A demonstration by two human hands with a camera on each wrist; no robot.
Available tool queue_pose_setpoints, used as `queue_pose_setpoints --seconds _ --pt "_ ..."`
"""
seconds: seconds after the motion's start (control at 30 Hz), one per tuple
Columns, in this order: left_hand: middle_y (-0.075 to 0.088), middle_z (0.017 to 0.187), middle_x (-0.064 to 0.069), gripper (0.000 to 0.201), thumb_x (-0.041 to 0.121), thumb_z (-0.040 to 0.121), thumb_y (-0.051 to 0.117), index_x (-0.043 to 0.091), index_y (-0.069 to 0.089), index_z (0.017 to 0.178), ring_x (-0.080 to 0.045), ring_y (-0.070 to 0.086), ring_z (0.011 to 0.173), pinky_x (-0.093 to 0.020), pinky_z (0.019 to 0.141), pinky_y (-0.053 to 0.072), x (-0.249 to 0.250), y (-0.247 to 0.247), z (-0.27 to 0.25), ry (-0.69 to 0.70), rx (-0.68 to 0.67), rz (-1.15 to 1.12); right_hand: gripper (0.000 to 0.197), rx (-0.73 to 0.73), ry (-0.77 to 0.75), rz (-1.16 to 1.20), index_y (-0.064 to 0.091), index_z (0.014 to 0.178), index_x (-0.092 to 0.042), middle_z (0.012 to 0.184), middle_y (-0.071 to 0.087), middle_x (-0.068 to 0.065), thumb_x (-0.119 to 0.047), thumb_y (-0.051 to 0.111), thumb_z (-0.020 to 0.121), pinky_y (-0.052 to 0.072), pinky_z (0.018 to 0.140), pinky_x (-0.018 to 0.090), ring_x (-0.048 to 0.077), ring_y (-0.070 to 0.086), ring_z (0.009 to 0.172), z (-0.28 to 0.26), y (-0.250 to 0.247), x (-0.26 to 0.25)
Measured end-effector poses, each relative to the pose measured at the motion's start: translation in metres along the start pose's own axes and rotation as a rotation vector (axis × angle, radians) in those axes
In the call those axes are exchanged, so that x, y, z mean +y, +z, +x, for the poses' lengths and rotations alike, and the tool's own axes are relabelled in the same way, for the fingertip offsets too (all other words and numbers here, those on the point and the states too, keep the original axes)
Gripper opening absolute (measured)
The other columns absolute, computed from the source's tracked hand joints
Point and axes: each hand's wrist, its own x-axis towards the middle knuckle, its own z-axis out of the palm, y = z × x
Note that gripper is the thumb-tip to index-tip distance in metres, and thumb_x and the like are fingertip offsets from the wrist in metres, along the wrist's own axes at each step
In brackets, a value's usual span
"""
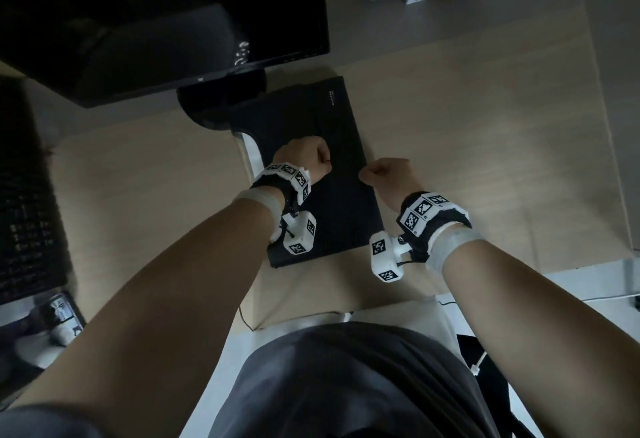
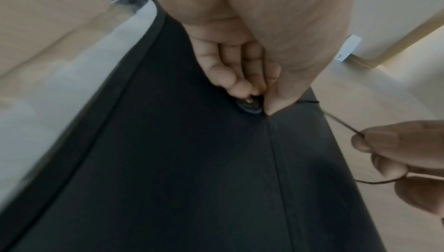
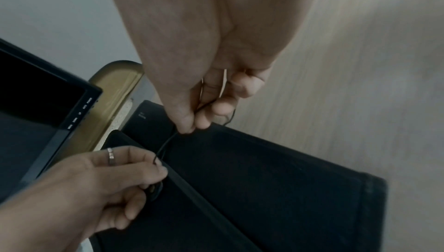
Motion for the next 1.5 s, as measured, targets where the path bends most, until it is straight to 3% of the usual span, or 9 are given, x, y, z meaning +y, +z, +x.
queue_pose_setpoints --seconds 0.23,0.47,0.73,0.9,1.0,1.1,1.23,1.37,1.5 --pt "0.065 0.068 -0.001 0.011 0.009 0.077 0.078 0.011 0.070 0.083 -0.013 0.061 0.054 -0.025 0.053 0.052 -0.020 -0.008 -0.003 -0.001 -0.093 -0.486 0.009 -0.011 -0.058 -0.007 0.069 0.072 -0.035 0.078 0.070 -0.005 -0.034 0.072 0.081 0.056 0.079 0.039 0.015 0.066 0.078 0.010 0.016 -0.031" --pt "0.069 0.074 0.007 0.008 0.024 0.082 0.075 0.022 0.067 0.079 -0.009 0.063 0.051 -0.027 0.057 0.055 -0.036 -0.026 0.008 -0.007 0.119 -0.376 0.009 0.024 -0.002 -0.004 0.070 0.070 -0.035 0.071 0.068 -0.009 -0.037 0.071 0.079 0.058 0.077 0.044 0.016 0.067 0.074 0.003 0.026 -0.029" --pt "0.066 0.091 0.012 0.019 0.041 0.086 0.064 0.029 0.065 0.100 -0.009 0.064 0.082 -0.026 0.071 0.050 -0.045 -0.026 -0.006 0.007 0.173 -0.175 0.011 0.130 0.069 -0.036 0.068 0.093 -0.035 0.089 0.069 -0.014 -0.032 0.066 0.082 0.058 0.079 0.038 0.012 0.067 0.084 -0.002 0.036 -0.026" --pt "0.043 0.131 -0.006 0.054 0.026 0.082 0.064 0.021 0.045 0.132 -0.027 0.047 0.119 -0.044 0.095 0.046 -0.068 -0.023 -0.028 -0.291 0.390 -0.125 0.038 0.354 0.200 -0.220 0.054 0.125 -0.028 0.129 0.051 0.000 -0.017 0.052 0.088 0.044 0.081 0.033 0.025 0.056 0.106 -0.013 0.029 -0.032" --pt "0.033 0.139 -0.011 0.077 0.031 0.081 0.066 0.015 0.026 0.145 -0.034 0.039 0.127 -0.049 0.099 0.041 -0.070 -0.021 -0.041 -0.485 0.358 -0.181 0.044 0.419 0.231 -0.235 0.048 0.130 -0.021 0.136 0.045 0.006 -0.014 0.054 0.086 0.039 0.085 0.037 0.030 0.046 0.122 -0.023 0.029 -0.032" --pt "0.032 0.149 -0.014 0.091 0.044 0.081 0.061 0.016 0.013 0.152 -0.037 0.043 0.128 -0.047 0.101 0.044 -0.078 -0.014 -0.048 -0.644 0.187 -0.323 0.047 0.310 0.302 -0.157 0.048 0.123 -0.009 0.121 0.056 0.010 -0.029 0.060 0.082 0.048 0.086 0.040 0.033 0.055 0.112 -0.027 0.041 -0.031" --pt "0.066 0.110 -0.013 0.074 0.056 0.069 0.062 0.002 0.054 0.120 -0.034 0.066 0.092 -0.040 0.079 0.056 -0.088 0.000 -0.064 -0.671 0.041 -0.522 0.078 0.105 0.369 -0.113 0.057 0.116 -0.005 0.106 0.065 0.012 -0.057 0.062 0.058 0.055 0.081 0.042 0.031 0.064 0.090 -0.020 0.055 -0.009" --pt "0.055 0.134 -0.010 0.110 0.070 0.048 0.061 0.012 0.041 0.141 -0.036 0.057 0.114 -0.048 0.098 0.047 -0.105 0.026 -0.058 -0.672 -0.003 -0.534 0.095 0.023 0.371 -0.143 0.062 0.114 -0.014 0.107 0.065 0.012 -0.070 0.057 0.038 0.054 0.086 0.046 0.033 0.065 0.088 -0.011 0.056 0.017" --pt "0.051 0.134 -0.013 0.097 0.056 0.067 0.069 0.008 0.031 0.142 -0.037 0.056 0.114 -0.047 0.097 0.048 -0.087 0.025 -0.073 -0.632 0.099 -0.574 0.061 0.013 0.365 -0.108 0.063 0.111 -0.004 0.104 0.068 0.015 -0.046 0.074 0.068 0.055 0.086 0.045 0.033 0.066 0.089 -0.035 0.035 0.006"
